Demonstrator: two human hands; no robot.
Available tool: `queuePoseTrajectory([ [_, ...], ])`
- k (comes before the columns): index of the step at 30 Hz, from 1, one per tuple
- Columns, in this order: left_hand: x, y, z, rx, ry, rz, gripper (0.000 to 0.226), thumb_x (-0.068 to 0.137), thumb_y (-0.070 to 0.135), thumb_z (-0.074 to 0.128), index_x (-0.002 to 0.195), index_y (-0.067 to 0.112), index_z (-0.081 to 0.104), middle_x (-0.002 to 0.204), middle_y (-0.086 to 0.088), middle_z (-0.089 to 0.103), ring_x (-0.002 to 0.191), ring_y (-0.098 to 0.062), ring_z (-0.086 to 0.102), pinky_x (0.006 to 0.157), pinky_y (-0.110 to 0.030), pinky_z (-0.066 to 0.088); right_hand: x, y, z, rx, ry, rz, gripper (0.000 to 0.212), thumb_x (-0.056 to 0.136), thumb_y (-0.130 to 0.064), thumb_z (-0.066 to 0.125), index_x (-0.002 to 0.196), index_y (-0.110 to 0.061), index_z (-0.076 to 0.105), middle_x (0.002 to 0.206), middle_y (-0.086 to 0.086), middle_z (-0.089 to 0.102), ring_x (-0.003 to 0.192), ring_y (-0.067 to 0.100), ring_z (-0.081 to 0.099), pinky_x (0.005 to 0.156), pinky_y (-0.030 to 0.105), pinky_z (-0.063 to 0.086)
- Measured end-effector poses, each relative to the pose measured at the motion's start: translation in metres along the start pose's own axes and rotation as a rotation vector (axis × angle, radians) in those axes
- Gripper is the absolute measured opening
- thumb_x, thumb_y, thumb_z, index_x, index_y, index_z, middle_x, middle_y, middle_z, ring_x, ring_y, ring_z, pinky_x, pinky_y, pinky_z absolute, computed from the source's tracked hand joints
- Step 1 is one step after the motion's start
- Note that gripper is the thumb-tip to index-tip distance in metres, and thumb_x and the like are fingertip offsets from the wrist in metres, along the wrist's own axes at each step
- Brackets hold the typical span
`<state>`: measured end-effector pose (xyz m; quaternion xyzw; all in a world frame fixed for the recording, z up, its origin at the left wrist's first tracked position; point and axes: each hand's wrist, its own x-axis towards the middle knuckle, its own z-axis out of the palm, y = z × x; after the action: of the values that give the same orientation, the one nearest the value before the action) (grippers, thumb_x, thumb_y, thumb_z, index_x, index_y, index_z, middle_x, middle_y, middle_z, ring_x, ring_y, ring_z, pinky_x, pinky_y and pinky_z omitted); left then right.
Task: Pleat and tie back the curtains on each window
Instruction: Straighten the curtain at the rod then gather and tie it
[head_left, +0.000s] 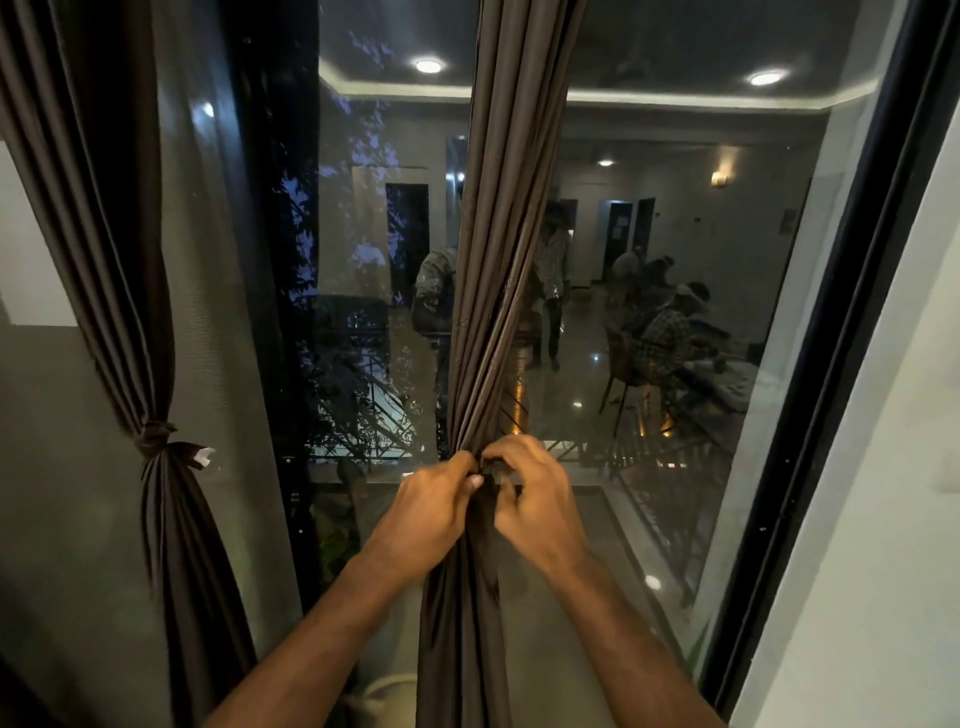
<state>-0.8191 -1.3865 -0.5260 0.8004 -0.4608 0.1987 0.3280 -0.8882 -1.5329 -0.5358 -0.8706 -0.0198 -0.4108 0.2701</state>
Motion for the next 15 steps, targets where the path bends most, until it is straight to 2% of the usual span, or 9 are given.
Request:
queuePoseTrajectory([
  [4, 0.009, -0.006, -0.008, -0.008, -0.091, -0.032, 0.012, 0.103, 0.024, 0.051, 0.094, 0.017, 0.054, 0.074, 0.011, 0.053, 0.067, -0.011, 0.052, 0.060, -0.023, 0.032, -0.002, 0.000, 0.000, -0.135, -0.156, -0.001, 0.030, 0.088, -0.013, 0.057, 0.115, -0.025, 0.062, 0.130, -0.007, 0.043, 0.096, 0.016, 0.061, 0.078, 0.035, 0.056],
  [7, 0.011, -0.005, -0.010, -0.030, -0.164, -0.016, 0.010, 0.102, 0.023, 0.054, 0.093, 0.020, 0.054, 0.074, 0.010, 0.055, 0.066, -0.009, 0.052, 0.061, -0.020, 0.034, 0.004, 0.004, 0.000, -0.210, -0.257, -0.012, 0.005, 0.093, -0.024, 0.062, 0.096, -0.029, 0.061, 0.120, -0.007, 0.038, 0.090, 0.017, 0.057, 0.072, 0.041, 0.056],
  [9, 0.011, -0.003, -0.011, -0.040, -0.187, 0.019, 0.011, 0.101, 0.023, 0.055, 0.091, 0.021, 0.054, 0.074, 0.008, 0.056, 0.065, -0.009, 0.053, 0.060, -0.020, 0.035, 0.010, 0.004, -0.003, -0.152, -0.322, 0.037, 0.022, 0.089, -0.013, 0.063, 0.073, -0.028, 0.056, 0.109, -0.002, 0.041, 0.091, 0.019, 0.055, 0.074, 0.045, 0.053],
  [11, 0.011, 0.000, -0.011, -0.056, -0.186, 0.035, 0.014, 0.101, 0.024, 0.056, 0.087, 0.025, 0.053, 0.069, 0.011, 0.052, 0.062, -0.004, 0.050, 0.056, -0.016, 0.032, 0.018, 0.005, -0.008, -0.057, -0.351, 0.076, 0.036, 0.080, 0.001, 0.066, 0.060, -0.026, 0.053, 0.099, 0.001, 0.046, 0.087, 0.017, 0.054, 0.073, 0.040, 0.049],
  [13, 0.012, 0.004, -0.012, -0.069, -0.177, 0.031, 0.018, 0.101, 0.022, 0.056, 0.084, 0.026, 0.054, 0.063, 0.014, 0.049, 0.060, 0.001, 0.051, 0.053, -0.013, 0.032, 0.022, 0.004, -0.013, -0.025, -0.353, 0.080, 0.040, 0.074, 0.007, 0.068, 0.054, -0.025, 0.053, 0.091, -0.002, 0.049, 0.082, 0.014, 0.053, 0.070, 0.033, 0.044],
  [15, 0.015, 0.006, -0.014, -0.058, -0.170, 0.008, 0.020, 0.101, 0.021, 0.056, 0.081, 0.021, 0.056, 0.060, 0.013, 0.047, 0.058, 0.003, 0.050, 0.052, -0.015, 0.031, 0.019, 0.001, -0.011, 0.036, -0.203, 0.094, 0.038, 0.072, 0.009, 0.068, 0.058, -0.026, 0.059, 0.090, 0.000, 0.053, 0.078, 0.012, 0.057, 0.066, 0.035, 0.048],
])
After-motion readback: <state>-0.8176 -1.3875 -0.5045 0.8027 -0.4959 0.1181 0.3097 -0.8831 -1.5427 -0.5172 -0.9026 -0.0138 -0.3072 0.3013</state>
